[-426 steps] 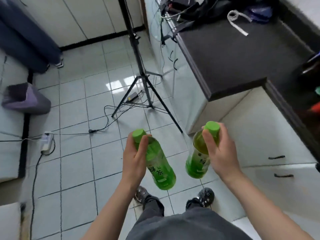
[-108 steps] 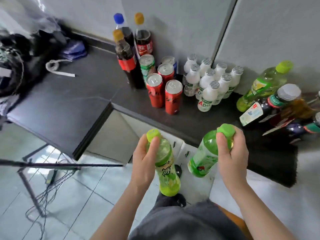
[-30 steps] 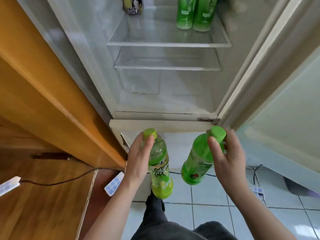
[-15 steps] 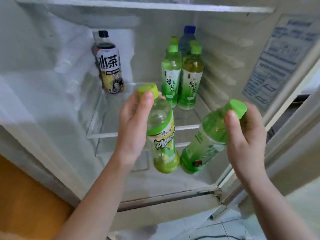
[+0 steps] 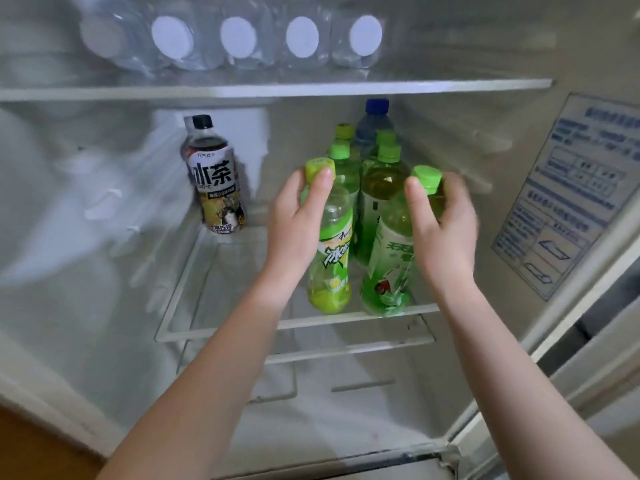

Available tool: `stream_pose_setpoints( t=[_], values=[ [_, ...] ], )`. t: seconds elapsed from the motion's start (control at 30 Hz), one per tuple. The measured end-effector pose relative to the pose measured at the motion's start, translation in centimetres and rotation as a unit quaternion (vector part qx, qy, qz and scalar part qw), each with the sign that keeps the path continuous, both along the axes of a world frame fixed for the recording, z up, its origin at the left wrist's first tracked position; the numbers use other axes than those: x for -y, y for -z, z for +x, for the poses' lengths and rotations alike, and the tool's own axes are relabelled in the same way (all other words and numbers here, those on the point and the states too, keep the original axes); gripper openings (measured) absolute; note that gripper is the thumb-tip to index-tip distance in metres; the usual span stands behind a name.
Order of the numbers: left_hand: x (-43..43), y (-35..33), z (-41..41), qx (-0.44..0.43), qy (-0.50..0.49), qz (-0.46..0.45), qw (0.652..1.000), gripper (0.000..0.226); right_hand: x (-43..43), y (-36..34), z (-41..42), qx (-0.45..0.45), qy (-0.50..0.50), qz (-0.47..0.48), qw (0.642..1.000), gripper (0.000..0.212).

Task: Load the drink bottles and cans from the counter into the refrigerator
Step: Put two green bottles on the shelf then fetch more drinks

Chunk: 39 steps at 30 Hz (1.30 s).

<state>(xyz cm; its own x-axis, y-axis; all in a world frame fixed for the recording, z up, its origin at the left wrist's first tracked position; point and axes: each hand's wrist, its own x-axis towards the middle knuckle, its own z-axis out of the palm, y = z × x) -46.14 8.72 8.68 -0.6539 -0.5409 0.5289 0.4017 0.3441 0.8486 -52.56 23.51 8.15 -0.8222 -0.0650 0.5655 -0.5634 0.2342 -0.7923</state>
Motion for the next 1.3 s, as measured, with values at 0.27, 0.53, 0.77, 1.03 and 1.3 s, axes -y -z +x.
stream_pose_setpoints(
  t=[0.27,0.53,0.77,1.03,1.3],
  values=[
    [-0.9,1.1,-3.3,0.015,-0.015,0.003,1.000,0.014,1.3,0.8,-2.7,-0.029,-0.001,-0.017,0.999,0.039],
    [-2.3,2.4,-5.2,-0.083,-0.081,0.042,0.992,0.023,2.3,0.9,-3.9,-0.044,-0.014,-0.021,0.999,0.029],
    [-1.9,3.7,-5.4,-0.080,-0.098,0.028,0.992,0.040,2.4,2.3,-3.6,-0.029,-0.010,-0.051,0.998,0.042],
    [-2.5,6.3,-2.8,-0.072,-0.125,0.038,0.989,0.059,-0.8,5.6,1.2,-0.040,0.045,-0.014,0.998,0.046],
    [-6.1,15.2,6.0,-0.083,0.073,-0.048,0.993,0.028,-7.3,13.8,10.5,0.022,0.027,0.151,0.988,0.029]
  ],
)
